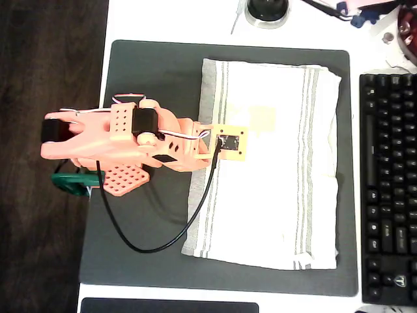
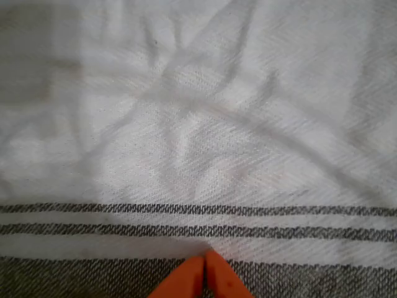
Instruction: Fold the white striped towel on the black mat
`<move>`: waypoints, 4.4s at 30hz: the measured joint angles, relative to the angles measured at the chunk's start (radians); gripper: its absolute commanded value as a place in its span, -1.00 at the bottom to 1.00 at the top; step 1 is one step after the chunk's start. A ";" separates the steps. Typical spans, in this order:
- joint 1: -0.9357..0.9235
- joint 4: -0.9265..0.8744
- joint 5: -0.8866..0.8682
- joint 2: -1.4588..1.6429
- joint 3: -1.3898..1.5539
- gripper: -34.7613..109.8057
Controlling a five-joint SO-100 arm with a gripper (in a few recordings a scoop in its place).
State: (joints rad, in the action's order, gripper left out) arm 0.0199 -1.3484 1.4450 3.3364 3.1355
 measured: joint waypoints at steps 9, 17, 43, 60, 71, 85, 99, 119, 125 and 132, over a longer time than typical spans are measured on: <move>0.000 0.000 0.000 0.000 0.000 -0.51; 0.000 0.000 0.000 0.000 0.000 -0.51; -0.015 0.000 0.000 0.000 0.000 -0.51; -0.015 0.000 0.000 0.000 0.000 -0.51; -0.015 0.000 0.000 0.000 0.000 -0.51; 0.000 0.000 0.000 0.000 0.000 -0.51; 0.011 -0.014 0.054 0.000 0.000 -0.52; 0.402 0.348 -0.293 -0.764 -0.635 -0.51; 0.543 0.310 -0.453 -1.270 -1.022 -0.38; 0.600 0.319 -0.509 -1.750 -1.318 -0.28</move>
State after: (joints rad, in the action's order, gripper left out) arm 0.6197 -1.0293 0.9357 1.5861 1.8178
